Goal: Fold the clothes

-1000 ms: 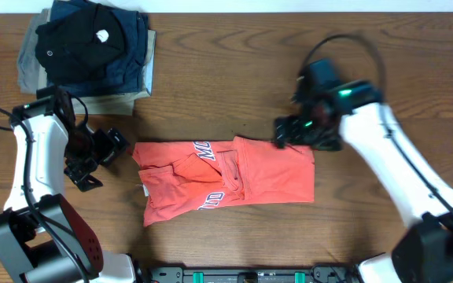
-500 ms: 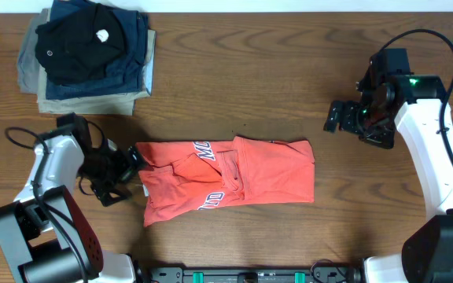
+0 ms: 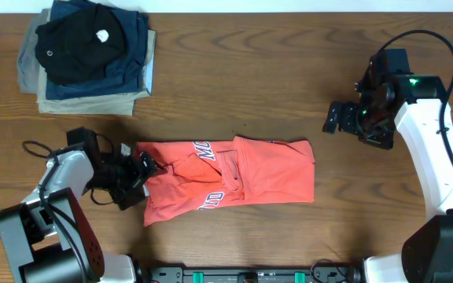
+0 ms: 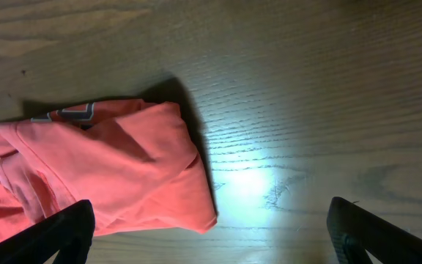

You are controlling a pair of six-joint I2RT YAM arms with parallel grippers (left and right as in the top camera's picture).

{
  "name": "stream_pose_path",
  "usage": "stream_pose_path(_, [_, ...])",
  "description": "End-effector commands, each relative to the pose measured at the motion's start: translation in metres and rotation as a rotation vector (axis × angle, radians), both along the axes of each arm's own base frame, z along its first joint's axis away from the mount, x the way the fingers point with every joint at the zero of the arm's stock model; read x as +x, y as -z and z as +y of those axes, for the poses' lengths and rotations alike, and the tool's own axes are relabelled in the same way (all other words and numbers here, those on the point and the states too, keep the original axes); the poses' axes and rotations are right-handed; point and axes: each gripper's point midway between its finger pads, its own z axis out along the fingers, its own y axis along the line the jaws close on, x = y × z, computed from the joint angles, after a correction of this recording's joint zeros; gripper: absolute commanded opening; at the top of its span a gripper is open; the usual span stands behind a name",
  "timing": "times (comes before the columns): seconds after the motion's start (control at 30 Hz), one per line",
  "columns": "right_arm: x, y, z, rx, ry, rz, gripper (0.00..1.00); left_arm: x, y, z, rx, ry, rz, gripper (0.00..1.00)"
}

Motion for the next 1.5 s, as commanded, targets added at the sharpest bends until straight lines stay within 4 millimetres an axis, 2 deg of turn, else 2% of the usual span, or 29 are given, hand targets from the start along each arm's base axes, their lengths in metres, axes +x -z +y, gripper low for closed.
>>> stream_pose_path(0.0, [0.000, -0.002, 0.003, 0.003, -0.021, -0.006, 0.99, -0.002, 0.008, -0.011, 0.009, 0.085, -0.035, 0.98])
stream_pose_path(0.17, [-0.001, -0.002, 0.003, 0.001, -0.020, 0.000, 0.99, 0.006, 0.010, -0.027, 0.024, 0.152, -0.076, 0.98])
stream_pose_path(0.33, [-0.003, 0.000, -0.005, -0.046, -0.014, 0.007, 0.99, 0.011, 0.011, -0.032, 0.036, 0.178, -0.106, 0.99])
stream_pose_path(0.37, [-0.004, 0.000, -0.005, -0.047, -0.013, 0.011, 0.99, 0.012, 0.011, -0.031, 0.039, 0.178, -0.108, 0.94])
stream_pose_path(0.53, [-0.004, 0.000, -0.005, -0.047, -0.014, 0.010, 0.99, 0.010, 0.019, -0.019, 0.121, 0.183, -0.085, 0.49])
stream_pose_path(0.67, [-0.004, 0.000, -0.006, -0.047, -0.013, 0.010, 0.99, 0.009, 0.023, -0.006, 0.196, 0.127, -0.025, 0.06])
stream_pose_path(0.87, [-0.004, 0.000, -0.006, -0.047, -0.013, 0.010, 0.99, 0.016, 0.012, 0.017, 0.323, 0.077, 0.042, 0.06])
stream_pose_path(1.03, [-0.004, 0.000, -0.005, -0.047, -0.014, 0.010, 0.99, 0.018, -0.013, 0.050, 0.498, -0.014, 0.157, 0.06])
stream_pose_path(1.17, [-0.004, 0.000, -0.006, -0.047, -0.013, 0.010, 0.99, 0.027, -0.051, 0.067, 0.566, -0.050, 0.187, 0.06])
stream_pose_path(1.27, [-0.004, 0.000, -0.005, -0.047, -0.013, 0.010, 0.99, 0.038, -0.083, 0.071, 0.572, -0.060, 0.162, 0.06])
stream_pose_path(1.33, [-0.004, 0.000, -0.005, -0.047, -0.013, 0.010, 0.99, 0.045, -0.107, 0.069, 0.576, -0.057, 0.131, 0.06])
stream_pose_path(1.47, [-0.004, 0.000, -0.005, -0.047, -0.013, 0.010, 0.99, 0.051, -0.147, 0.054, 0.581, 0.010, 0.038, 0.06])
